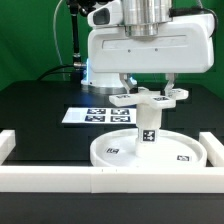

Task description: Assemble round table

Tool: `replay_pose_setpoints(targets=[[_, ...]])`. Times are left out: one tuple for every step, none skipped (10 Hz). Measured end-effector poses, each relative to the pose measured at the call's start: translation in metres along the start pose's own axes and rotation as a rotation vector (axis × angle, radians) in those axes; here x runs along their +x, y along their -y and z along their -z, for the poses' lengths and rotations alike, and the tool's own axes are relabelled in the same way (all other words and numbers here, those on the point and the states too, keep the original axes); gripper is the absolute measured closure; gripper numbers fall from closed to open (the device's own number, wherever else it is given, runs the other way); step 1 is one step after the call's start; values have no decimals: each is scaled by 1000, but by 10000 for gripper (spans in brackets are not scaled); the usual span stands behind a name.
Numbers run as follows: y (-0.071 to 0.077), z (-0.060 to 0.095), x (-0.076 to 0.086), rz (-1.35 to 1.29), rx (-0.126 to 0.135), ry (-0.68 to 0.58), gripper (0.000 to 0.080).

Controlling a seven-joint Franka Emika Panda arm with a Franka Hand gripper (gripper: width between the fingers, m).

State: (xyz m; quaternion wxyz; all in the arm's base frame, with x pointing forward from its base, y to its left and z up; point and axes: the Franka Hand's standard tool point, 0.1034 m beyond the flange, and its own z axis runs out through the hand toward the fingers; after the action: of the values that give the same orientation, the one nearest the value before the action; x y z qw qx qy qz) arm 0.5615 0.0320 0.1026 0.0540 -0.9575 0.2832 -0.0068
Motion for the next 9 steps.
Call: replay_pose_setpoints(targets=[[1, 0, 0, -116, 11, -3, 357], [4, -1, -2, -198, 13, -6, 357], [5, -1, -3, -264, 15, -6, 357], [5, -1, -3, -358, 19, -5, 357], [4, -1, -3, -442, 26, -9, 357], [4, -1, -3, -534, 42, -15, 357], [4, -1, -4, -650, 60, -23, 357], [4, -1, -4, -707, 68, -26, 357], [4, -1, -4, -741, 68, -24, 357]])
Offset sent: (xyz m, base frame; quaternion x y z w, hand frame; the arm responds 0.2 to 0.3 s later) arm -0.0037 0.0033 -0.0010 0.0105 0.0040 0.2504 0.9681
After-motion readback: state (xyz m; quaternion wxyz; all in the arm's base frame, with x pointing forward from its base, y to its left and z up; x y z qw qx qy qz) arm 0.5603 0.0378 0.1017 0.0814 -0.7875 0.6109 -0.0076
